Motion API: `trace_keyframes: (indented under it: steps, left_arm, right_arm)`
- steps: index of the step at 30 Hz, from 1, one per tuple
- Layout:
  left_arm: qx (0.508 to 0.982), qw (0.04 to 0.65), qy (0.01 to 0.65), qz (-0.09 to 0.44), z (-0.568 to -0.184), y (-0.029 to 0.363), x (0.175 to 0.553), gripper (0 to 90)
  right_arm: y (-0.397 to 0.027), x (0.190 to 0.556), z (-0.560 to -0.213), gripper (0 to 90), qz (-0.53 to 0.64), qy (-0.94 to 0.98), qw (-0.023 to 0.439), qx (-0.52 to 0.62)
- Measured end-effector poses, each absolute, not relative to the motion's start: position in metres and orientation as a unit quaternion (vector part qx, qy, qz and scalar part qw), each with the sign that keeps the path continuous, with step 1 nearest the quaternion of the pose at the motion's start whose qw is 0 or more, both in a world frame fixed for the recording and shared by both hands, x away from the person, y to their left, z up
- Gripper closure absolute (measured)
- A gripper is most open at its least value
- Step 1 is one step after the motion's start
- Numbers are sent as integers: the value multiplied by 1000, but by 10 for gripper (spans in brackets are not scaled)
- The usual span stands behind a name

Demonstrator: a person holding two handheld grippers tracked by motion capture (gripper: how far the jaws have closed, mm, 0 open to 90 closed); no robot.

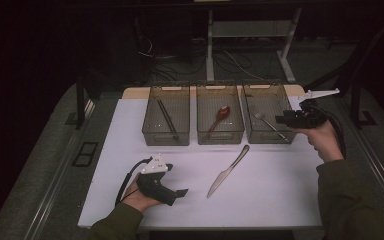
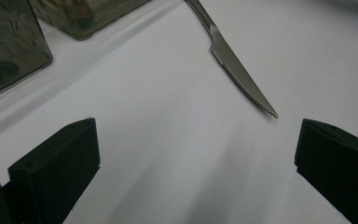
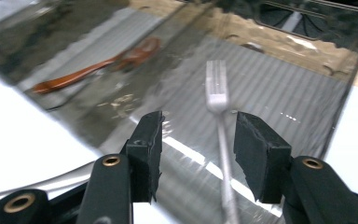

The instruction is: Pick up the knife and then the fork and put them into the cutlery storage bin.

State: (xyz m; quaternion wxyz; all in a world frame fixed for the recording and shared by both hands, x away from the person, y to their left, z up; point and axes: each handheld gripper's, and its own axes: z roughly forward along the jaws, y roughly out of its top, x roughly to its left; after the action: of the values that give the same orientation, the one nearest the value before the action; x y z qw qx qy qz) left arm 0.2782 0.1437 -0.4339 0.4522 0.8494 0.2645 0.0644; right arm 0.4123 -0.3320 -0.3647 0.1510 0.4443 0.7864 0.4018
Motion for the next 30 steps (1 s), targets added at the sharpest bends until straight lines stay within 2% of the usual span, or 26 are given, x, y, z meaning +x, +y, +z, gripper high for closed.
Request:
trace_keyframes:
  steps: [2,8,18,30]
  left_arm:
    - [850,452,264,65,-434,144,278,0]
    - [849,453,264,66,-433,143,277,0]
    - [846,456,266,69,-433,144,277,0]
    - [849,452,265,67,-434,144,278,0]
  right_arm:
    - [-325,399,-360,543,408,794,145,426]
    - [-300,368,-362,681,420,816,114,381]
    - [-256,365,-394,888,374,856,82,348]
    - [-215,386,-424,900,329,878,76,339]
